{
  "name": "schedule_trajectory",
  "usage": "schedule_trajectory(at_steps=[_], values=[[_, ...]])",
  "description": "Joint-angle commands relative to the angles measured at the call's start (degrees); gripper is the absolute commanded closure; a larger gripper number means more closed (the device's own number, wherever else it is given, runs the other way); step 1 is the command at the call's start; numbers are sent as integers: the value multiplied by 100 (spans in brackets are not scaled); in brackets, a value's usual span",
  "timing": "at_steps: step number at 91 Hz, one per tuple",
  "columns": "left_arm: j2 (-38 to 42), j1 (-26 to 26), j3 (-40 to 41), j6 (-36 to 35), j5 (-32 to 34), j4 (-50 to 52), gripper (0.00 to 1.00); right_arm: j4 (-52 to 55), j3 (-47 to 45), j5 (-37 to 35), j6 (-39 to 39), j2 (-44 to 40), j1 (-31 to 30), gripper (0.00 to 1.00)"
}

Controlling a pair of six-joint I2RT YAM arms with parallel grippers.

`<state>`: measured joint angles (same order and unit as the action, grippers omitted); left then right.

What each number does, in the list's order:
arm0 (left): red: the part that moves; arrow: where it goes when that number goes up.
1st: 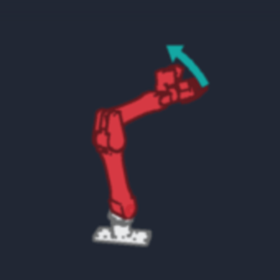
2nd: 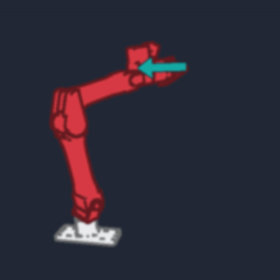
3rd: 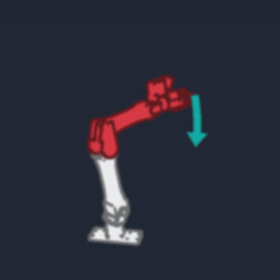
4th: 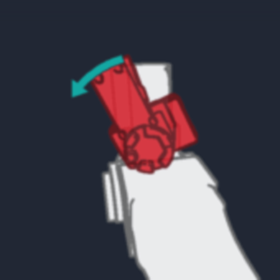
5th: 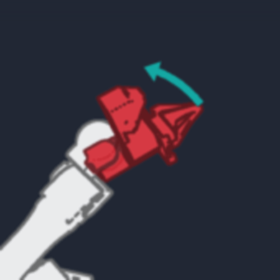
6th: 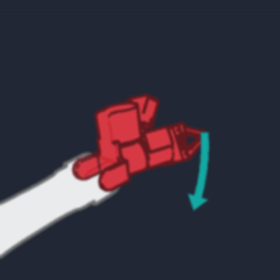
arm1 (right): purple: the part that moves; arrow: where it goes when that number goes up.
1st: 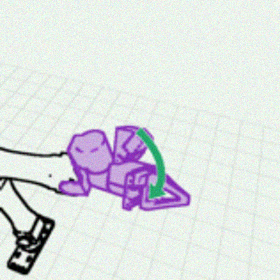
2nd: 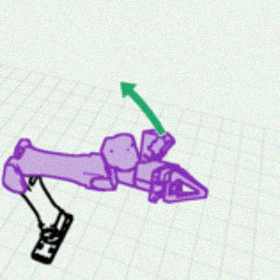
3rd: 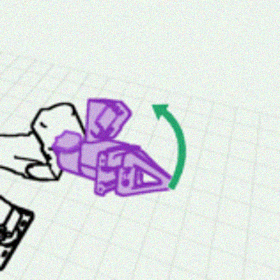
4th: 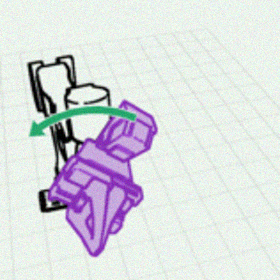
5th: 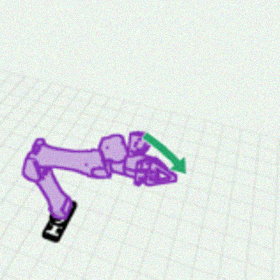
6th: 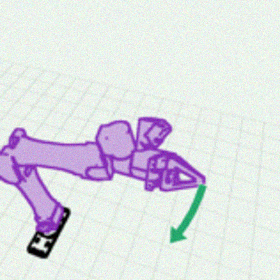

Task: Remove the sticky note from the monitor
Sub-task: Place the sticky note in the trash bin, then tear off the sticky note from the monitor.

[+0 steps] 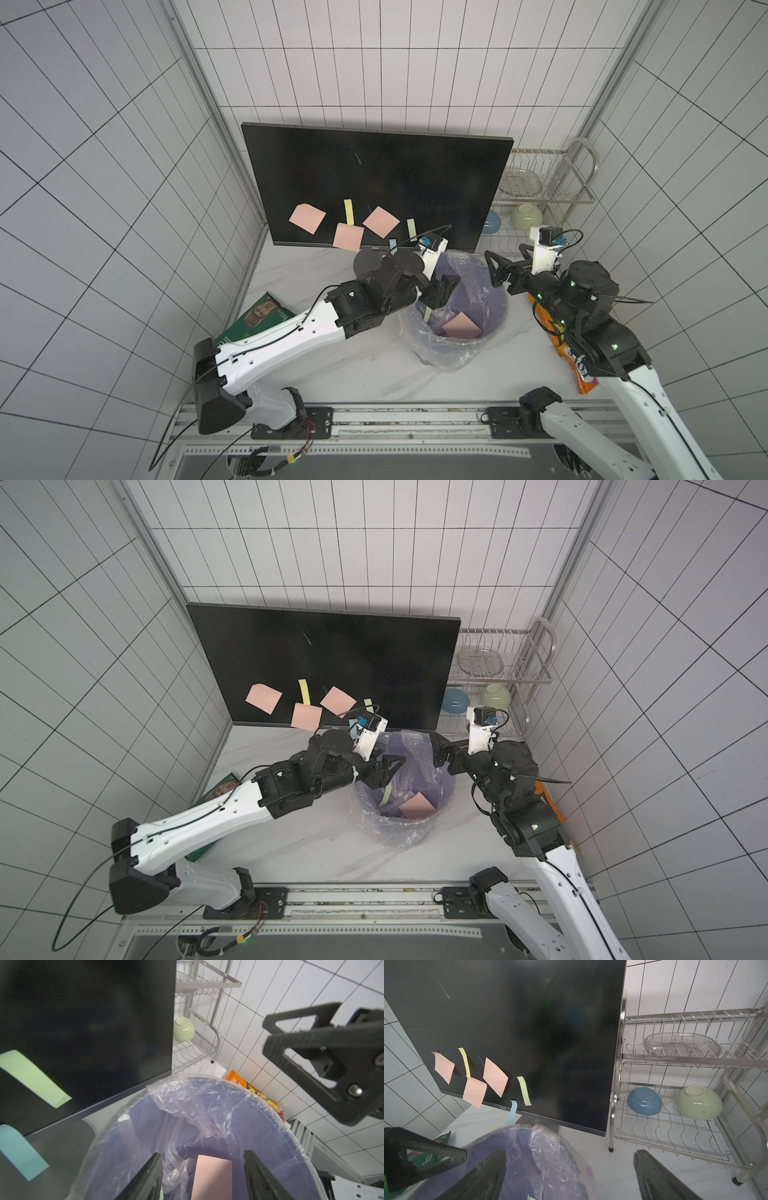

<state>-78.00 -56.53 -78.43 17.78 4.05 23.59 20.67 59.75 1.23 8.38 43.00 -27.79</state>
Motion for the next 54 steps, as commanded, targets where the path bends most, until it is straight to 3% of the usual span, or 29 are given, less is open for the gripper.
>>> schedule_trajectory(at_steps=[1,31,54], values=[[421,634,-96,164,-462,85,32,-137,76,168,63,33,-33,1],[829,2795,551,957,-1840,-409,25,-862,-44,1263,647,524,-28,1],[686,3220,1203,1811,-1646,-1189,22,-1112,-105,1493,865,741,-51,1]])
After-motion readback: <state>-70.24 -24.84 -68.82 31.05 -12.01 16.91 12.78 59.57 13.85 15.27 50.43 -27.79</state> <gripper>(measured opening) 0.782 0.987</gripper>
